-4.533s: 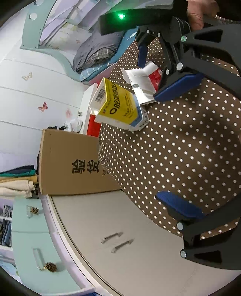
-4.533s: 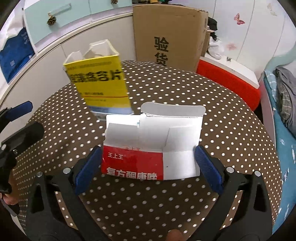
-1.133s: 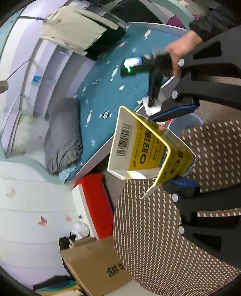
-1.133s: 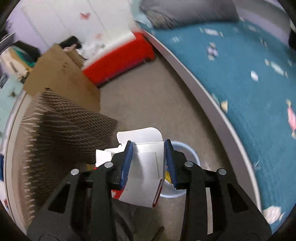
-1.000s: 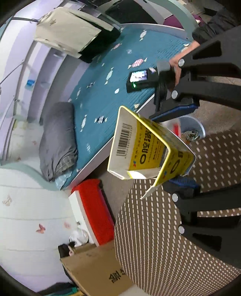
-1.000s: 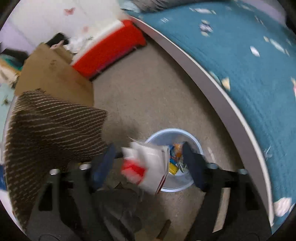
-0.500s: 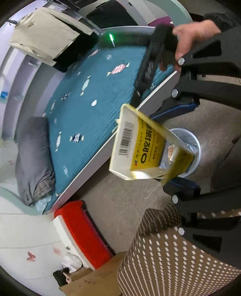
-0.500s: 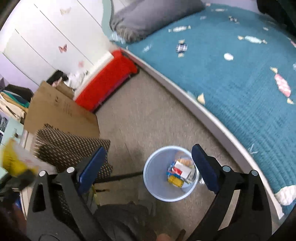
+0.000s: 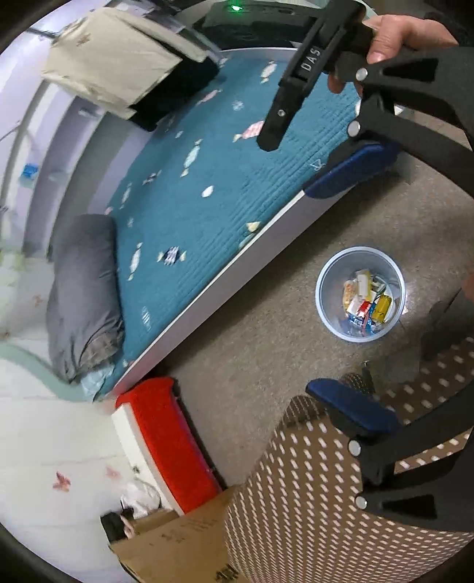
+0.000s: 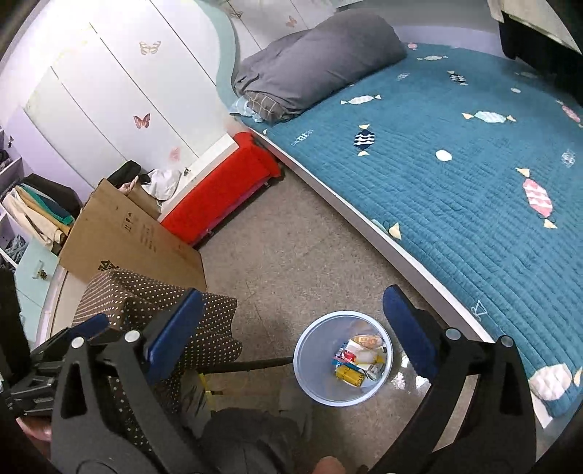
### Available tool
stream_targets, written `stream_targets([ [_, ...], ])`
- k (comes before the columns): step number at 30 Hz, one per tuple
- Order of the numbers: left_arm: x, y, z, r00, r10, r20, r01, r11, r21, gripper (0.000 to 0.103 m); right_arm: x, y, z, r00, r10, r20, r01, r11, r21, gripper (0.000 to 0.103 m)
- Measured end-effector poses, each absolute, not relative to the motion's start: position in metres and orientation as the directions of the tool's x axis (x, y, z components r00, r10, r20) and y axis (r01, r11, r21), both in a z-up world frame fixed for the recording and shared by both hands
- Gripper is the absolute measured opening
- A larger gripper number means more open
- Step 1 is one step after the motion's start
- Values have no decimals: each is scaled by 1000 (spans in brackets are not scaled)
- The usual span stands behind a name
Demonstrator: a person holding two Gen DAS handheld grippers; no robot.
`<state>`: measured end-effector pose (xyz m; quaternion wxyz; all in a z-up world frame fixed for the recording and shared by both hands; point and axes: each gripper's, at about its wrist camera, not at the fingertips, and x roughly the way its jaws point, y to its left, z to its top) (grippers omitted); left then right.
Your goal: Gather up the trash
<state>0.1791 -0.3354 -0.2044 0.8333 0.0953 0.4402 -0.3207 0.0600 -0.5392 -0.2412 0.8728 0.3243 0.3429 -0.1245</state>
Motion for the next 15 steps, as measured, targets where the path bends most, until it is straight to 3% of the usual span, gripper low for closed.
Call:
stream_targets([
  [9, 142, -269, -157, 548, -411, -729, 547, 835, -59, 98, 52, -472, -187, 741, -15, -672, 374, 839, 395, 97],
  [15, 114, -216, -113, 703, -333, -628, 453, 891, 34, 98, 46, -411, -137, 769, -38, -638, 308, 897, 317, 97],
])
